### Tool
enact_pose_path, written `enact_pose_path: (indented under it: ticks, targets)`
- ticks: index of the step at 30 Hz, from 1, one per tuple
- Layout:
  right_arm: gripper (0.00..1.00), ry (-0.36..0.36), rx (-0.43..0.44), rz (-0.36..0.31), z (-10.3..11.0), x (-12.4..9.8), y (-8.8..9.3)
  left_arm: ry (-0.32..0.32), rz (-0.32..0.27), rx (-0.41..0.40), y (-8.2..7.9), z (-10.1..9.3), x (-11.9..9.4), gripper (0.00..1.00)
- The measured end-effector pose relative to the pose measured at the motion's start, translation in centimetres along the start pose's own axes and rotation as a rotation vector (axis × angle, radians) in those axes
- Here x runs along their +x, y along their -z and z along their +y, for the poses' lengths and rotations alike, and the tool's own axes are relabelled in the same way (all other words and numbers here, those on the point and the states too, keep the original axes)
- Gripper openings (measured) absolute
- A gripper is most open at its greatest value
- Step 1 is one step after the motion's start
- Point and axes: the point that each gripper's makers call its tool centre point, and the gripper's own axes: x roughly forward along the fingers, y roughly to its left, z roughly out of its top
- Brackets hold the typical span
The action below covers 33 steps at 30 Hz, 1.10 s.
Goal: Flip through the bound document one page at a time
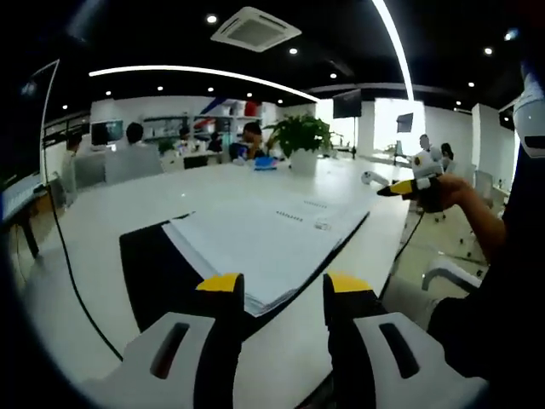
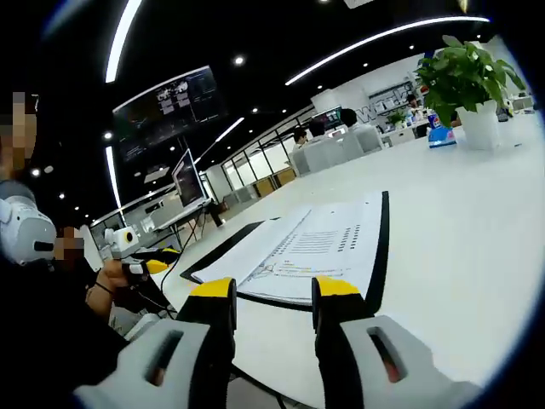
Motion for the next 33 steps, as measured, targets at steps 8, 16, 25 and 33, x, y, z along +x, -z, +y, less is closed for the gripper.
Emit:
enact_pose_path:
  ticks: [8,16,25,33]
  targets:
    - [0.47,0.018,0.006,0.023,0.2,-0.3,-0.1,-0.001,-0.025,-0.011,-1.5,-0.4,-0.2,0.38]
    - [0.45,-0.014,-0.116,-0.08,2.4,-0.3,-2.1,0.009,-0.025,-0.002,-1.6,-0.3,0.2,0.39]
    - [0.45,-0.021,-0.088,-0.005,2.1,1.0,-1.0,0.027,-0.036,-0.019,-0.9,-0.4,0.9,0.39]
    - [0.44,-0.062,-0.082,0.034,2.7,2.0,-1.2,-0.004,-0.039,-0.031,-0.5,0.6,0.5,0.39]
